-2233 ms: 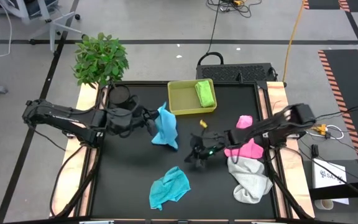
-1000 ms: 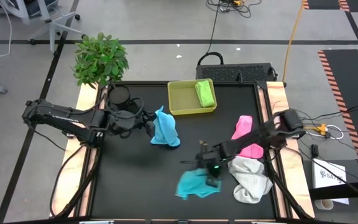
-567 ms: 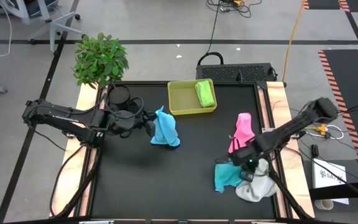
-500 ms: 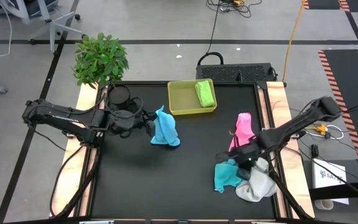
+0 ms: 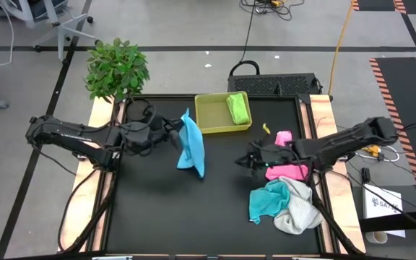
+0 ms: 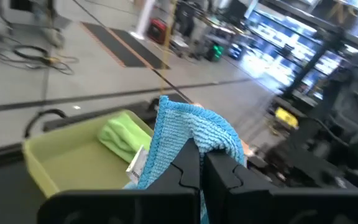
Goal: Fold microfiber towels
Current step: Fold the left blue microfiber cloth
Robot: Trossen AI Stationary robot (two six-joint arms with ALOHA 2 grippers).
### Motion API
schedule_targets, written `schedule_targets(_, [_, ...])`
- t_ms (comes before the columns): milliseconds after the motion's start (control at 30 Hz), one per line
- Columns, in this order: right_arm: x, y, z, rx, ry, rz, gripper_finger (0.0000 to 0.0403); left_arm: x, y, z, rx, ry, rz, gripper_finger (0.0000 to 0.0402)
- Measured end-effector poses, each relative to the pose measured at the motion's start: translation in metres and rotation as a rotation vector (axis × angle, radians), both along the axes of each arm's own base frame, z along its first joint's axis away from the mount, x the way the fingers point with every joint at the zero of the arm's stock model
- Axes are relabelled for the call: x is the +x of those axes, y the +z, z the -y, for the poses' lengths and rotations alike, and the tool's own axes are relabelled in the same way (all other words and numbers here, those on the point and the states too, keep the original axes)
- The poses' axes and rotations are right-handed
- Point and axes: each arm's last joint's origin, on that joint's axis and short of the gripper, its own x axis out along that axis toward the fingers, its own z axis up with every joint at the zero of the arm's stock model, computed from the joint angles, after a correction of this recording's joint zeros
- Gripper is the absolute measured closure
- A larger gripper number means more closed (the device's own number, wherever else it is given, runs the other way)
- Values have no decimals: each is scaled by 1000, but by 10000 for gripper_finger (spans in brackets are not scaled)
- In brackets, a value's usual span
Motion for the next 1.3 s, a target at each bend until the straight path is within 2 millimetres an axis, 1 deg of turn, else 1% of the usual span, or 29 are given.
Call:
schedule_targets(100, [18, -7, 11, -74, -4, 51, 391, 0, 0, -5, 12, 33, -4, 401])
schedule_targets(233, [38, -28, 19, -117, -12, 57, 366, 0, 0, -11, 18, 63, -6, 401])
schedule_targets(433, [66, -60, 15, -129, 2, 113, 326, 1, -1, -15, 22, 79, -15, 401])
schedule_targets(533, [83, -70, 13, -164, 21, 108, 313, 1, -1, -15, 19, 79, -11, 401])
schedule_targets(667, [109, -81, 12, -232, 55, 84, 305, 1, -1, -14, 18, 74, -11, 401])
schedule_targets(767, [127, -84, 10, -274, 81, 69, 303, 1, -1, -14, 18, 72, -13, 401])
schedule_targets(833, [138, -82, 9, -288, 89, 63, 303, 1, -1, -14, 16, 61, -11, 401])
schedule_targets(933, [148, -79, 9, -292, 94, 31, 303, 1, -1, -14, 15, 57, -13, 401])
schedule_targets(1033, [152, -76, 9, -313, 111, -14, 303, 1, -1, -14, 16, 57, -14, 401])
schedule_targets(1300, [153, -75, 17, -285, 72, -18, 302, 1, -1, -13, 19, 45, -18, 401])
